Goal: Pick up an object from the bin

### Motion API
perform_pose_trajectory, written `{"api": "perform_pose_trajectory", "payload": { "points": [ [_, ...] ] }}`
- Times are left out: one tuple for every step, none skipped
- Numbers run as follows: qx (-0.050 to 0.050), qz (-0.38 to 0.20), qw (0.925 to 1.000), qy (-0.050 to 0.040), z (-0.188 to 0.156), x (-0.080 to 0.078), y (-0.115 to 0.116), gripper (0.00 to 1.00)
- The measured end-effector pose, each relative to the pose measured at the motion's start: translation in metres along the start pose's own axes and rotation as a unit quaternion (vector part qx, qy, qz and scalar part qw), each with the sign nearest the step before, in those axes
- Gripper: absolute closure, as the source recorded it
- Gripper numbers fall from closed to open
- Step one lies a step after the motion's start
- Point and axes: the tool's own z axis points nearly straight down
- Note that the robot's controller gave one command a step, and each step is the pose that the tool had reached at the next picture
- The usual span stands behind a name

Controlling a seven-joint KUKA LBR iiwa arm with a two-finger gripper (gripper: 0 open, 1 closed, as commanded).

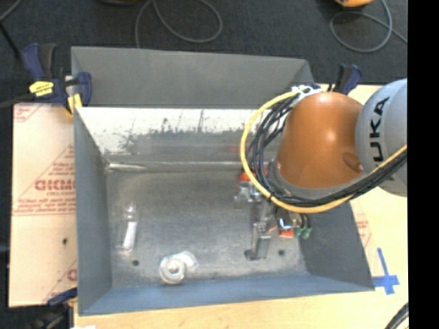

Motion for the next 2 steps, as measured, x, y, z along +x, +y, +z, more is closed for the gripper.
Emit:
{"api": "perform_pose_trajectory", "payload": {
  "points": [
    [0.0,0.0,1.0,-0.0045,-0.004,-0.002,0.0,0.0],
    [0.0,-0.025,0.9997,-0.006,0.045,-0.016,-0.057,0.0]
  ]
}}
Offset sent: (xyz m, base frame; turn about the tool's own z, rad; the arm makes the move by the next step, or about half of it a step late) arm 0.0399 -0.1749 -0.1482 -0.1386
